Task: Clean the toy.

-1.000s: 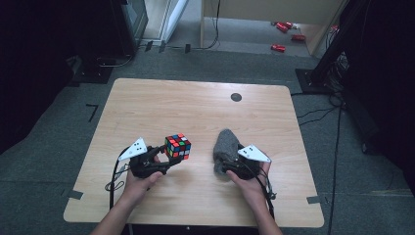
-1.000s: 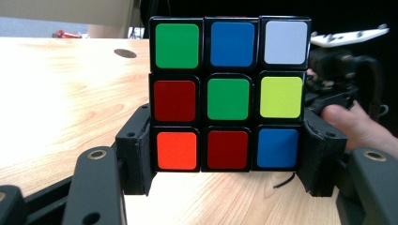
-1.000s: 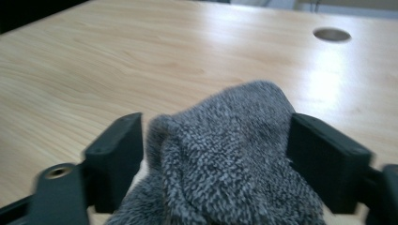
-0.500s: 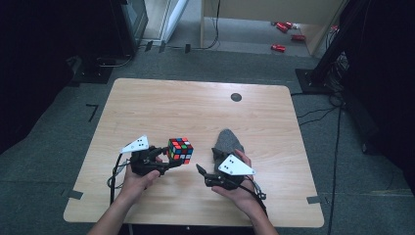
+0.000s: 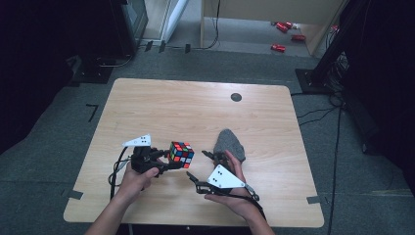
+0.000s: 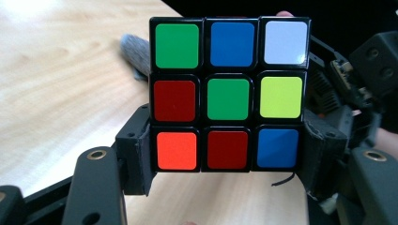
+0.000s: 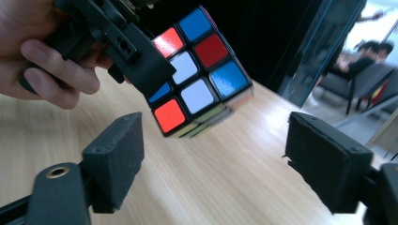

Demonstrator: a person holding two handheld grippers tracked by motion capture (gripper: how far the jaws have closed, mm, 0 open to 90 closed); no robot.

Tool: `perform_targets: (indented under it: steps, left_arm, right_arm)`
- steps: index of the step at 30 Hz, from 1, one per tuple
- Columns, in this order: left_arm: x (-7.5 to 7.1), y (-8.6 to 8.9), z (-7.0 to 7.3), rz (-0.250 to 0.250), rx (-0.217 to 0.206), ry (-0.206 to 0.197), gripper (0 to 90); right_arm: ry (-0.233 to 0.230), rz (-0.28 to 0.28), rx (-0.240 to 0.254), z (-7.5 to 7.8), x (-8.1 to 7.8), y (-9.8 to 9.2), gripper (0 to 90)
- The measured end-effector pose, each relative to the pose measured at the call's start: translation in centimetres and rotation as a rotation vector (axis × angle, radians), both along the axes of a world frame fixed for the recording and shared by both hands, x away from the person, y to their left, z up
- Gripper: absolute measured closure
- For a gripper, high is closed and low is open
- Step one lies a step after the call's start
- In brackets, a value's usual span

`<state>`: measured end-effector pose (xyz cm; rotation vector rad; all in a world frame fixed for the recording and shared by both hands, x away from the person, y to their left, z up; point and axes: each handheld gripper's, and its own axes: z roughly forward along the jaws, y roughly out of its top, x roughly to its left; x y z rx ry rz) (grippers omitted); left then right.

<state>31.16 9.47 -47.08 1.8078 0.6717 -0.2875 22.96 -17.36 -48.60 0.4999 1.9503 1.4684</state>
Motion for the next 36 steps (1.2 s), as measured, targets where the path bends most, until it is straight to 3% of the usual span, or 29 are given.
perform_targets:
  steps: [9, 13, 16, 18, 24, 29, 31, 34, 36]
  left_arm:
    - [-0.2, -0.7, 0.1, -0.04, 0.005, 0.032, 34.6]
    - [-0.4, -1.3, 0.0, -0.076, 0.006, 0.048, 34.6]
    - [-0.4, -1.7, -0.1, -0.096, 0.005, 0.082, 34.5]
    - [-0.3, -1.7, -0.2, -0.108, 0.0, 0.103, 34.5]
    - [-0.2, -1.8, -0.2, -0.102, 0.001, 0.115, 34.1]
    - [-0.3, -1.6, -0.1, -0.077, -0.003, 0.079, 31.2]
    - [-0.3, -1.4, 0.1, -0.066, -0.009, 0.042, 31.9]
    - [-0.6, -0.9, 0.4, -0.016, -0.003, -0.032, 30.0]
    - [-0.6, -0.3, 0.6, 0.019, -0.02, -0.07, 28.2]
  right_arm:
    - [-0.095, 0.002, -0.053, -0.6, -0.1, 0.6, 21.6]
    - [-0.163, 0.002, -0.101, -0.9, -0.2, 0.9, 23.0]
    - [-0.198, 0.012, -0.128, -1.1, -0.3, 1.1, 25.7]
    - [-0.217, 0.016, -0.143, -1.2, -0.4, 1.2, 28.8]
    - [-0.25, 0.011, -0.183, -1.3, -0.6, 1.2, 33.4]
    - [-0.224, 0.006, -0.185, -1.5, -0.5, 0.9, 34.1]
    - [-0.21, -0.004, -0.169, -1.4, -0.4, 0.7, 34.3]
    - [-0.185, -0.017, -0.167, -1.5, -0.1, 0.3, 34.3]
    - [-0.165, -0.031, -0.162, -1.6, 0.2, -0.2, 34.3]
